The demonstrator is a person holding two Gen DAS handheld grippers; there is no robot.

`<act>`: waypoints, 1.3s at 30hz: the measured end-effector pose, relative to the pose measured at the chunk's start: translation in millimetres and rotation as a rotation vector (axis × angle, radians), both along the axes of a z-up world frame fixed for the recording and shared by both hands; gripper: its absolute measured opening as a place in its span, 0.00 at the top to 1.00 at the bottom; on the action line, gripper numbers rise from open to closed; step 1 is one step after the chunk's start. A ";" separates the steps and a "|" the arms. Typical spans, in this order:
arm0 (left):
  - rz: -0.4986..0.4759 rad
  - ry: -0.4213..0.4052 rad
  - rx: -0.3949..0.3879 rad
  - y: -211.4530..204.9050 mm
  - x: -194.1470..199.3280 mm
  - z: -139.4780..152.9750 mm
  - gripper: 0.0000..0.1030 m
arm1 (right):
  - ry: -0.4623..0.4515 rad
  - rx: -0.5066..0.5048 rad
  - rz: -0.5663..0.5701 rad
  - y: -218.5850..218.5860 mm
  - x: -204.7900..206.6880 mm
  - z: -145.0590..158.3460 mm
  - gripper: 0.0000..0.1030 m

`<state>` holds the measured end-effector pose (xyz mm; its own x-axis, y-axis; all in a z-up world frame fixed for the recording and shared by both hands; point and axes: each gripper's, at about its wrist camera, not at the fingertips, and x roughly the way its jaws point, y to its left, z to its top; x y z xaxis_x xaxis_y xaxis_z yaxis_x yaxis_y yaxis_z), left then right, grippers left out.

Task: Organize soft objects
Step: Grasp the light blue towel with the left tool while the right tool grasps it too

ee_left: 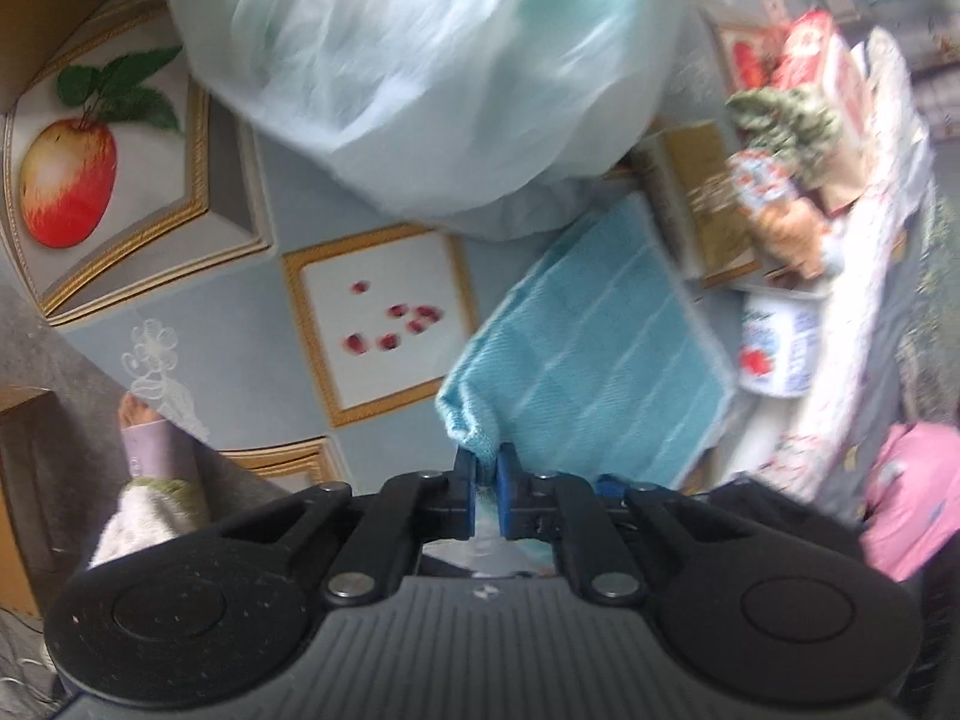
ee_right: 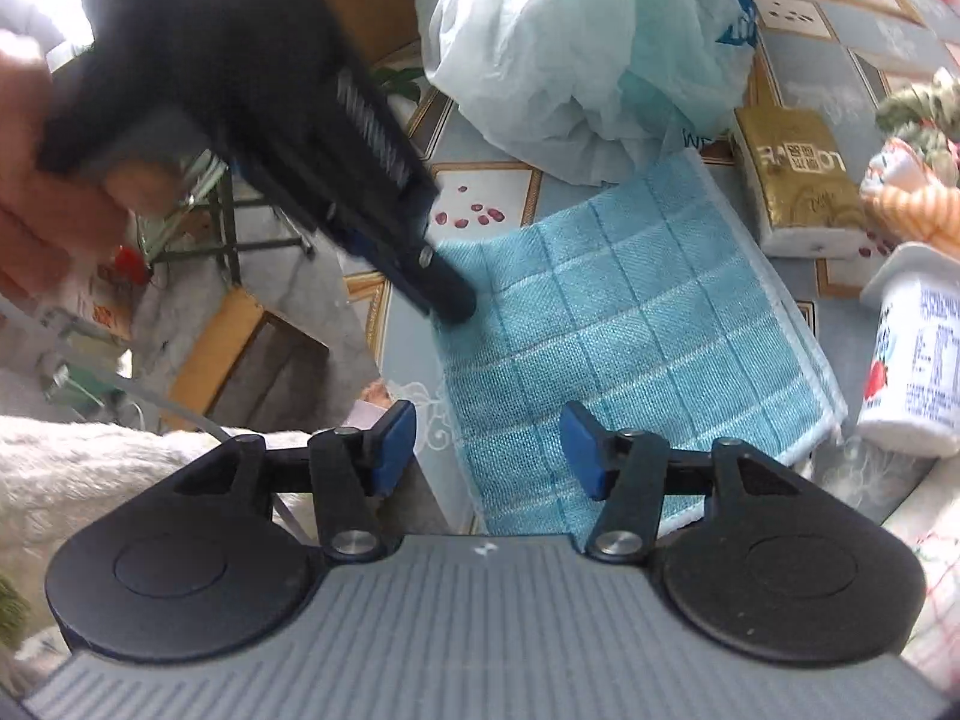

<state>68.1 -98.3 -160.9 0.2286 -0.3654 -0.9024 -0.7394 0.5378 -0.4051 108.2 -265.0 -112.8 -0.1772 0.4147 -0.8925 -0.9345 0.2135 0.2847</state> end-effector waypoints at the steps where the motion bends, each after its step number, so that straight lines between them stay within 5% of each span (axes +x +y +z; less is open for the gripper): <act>1: 0.017 -0.014 -0.022 1.4 3.7 3.8 0.94 | 0.000 0.002 -0.002 -0.3 0.4 0.5 0.48; 10: 0.077 -0.134 -0.133 -6.2 48.2 18.8 0.94 | -0.031 0.034 -0.106 -8.1 18.3 -0.4 0.47; 11: 0.082 -0.145 -0.138 -7.8 52.1 18.7 0.94 | -0.042 0.037 -0.118 -9.1 20.5 0.8 0.50; 14: 0.077 -0.163 -0.124 -10.1 63.2 20.2 0.94 | -0.070 0.041 -0.162 -13.1 29.2 2.0 0.80; 17: 0.069 -0.185 -0.118 -9.6 70.1 21.6 0.90 | -0.074 0.046 -0.207 -18.8 43.8 3.6 0.88; 18: 0.069 -0.188 -0.113 -8.5 70.5 22.7 0.80 | -0.069 0.048 -0.226 -20.9 48.9 3.3 0.89; 29: 0.005 -0.121 -0.068 -1.2 68.2 10.0 0.48 | 0.039 0.049 -0.400 -37.2 90.7 -8.8 0.81; 32: -0.012 -0.097 -0.062 -4.5 70.3 0.4 0.44 | 0.041 0.039 -0.422 -41.3 93.3 -13.3 0.70; 39: -0.073 -0.055 -0.001 -13.7 81.7 -13.3 0.39 | 0.045 0.046 -0.434 -44.7 90.8 -14.8 0.65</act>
